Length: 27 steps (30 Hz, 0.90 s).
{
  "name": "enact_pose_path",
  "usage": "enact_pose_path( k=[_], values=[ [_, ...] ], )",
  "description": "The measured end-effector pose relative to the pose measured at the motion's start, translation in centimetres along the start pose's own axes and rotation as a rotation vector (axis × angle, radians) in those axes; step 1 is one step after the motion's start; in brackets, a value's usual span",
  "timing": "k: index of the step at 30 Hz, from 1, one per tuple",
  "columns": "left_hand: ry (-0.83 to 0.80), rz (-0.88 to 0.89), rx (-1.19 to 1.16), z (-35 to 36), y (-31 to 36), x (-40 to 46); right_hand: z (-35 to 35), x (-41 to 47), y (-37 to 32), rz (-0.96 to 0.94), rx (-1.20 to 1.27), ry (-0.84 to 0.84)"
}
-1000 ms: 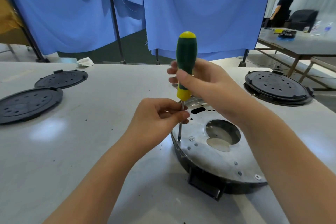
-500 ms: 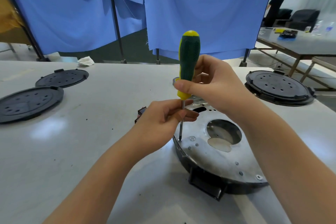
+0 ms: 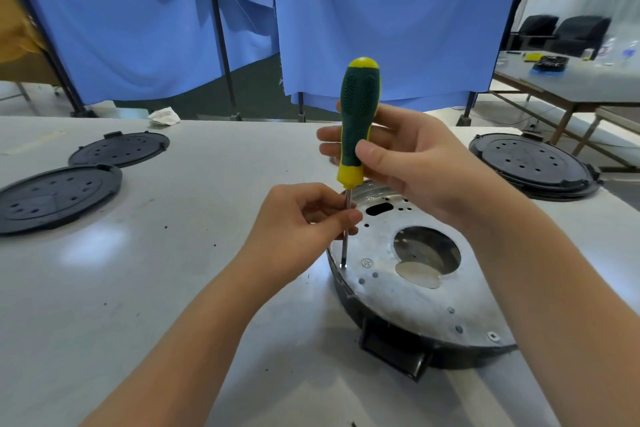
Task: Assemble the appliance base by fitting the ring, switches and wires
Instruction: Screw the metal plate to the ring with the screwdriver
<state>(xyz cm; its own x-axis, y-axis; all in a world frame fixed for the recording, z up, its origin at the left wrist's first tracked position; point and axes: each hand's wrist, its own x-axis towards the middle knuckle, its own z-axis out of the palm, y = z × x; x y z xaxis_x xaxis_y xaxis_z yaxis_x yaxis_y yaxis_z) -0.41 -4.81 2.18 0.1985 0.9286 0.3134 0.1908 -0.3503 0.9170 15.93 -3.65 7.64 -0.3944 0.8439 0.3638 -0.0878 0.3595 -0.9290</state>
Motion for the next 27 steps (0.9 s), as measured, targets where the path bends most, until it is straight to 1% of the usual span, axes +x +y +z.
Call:
enact_pose_path(
  k=[5,10,13,17,19,21,24,27],
  values=[
    [-0.081,0.006,-0.019,0.2,0.2,-0.2,0.7,0.2,0.1,-0.087,-0.247,0.215],
    [-0.143,0.021,-0.008,0.4,0.1,-0.3,1.6,0.3,0.4,-0.139,-0.376,0.332],
    [-0.131,0.021,-0.018,0.4,0.1,-0.4,1.6,0.3,0.4,-0.104,-0.357,0.311],
    [-0.115,-0.016,-0.059,0.5,0.0,-0.4,0.8,0.3,0.4,0.000,-0.099,0.095],
    [-0.095,-0.014,-0.052,0.4,0.1,-0.4,0.7,0.2,0.2,0.005,-0.044,0.021],
    [-0.039,0.015,-0.023,0.4,0.1,-0.3,0.7,0.1,0.0,-0.028,-0.088,0.016],
    [0.068,0.055,0.023,0.1,0.0,-0.2,1.1,0.0,-0.1,-0.069,-0.153,0.061],
    [0.081,0.041,-0.025,0.1,-0.1,-0.1,1.5,0.1,-0.2,-0.108,-0.242,0.142]
  ],
)
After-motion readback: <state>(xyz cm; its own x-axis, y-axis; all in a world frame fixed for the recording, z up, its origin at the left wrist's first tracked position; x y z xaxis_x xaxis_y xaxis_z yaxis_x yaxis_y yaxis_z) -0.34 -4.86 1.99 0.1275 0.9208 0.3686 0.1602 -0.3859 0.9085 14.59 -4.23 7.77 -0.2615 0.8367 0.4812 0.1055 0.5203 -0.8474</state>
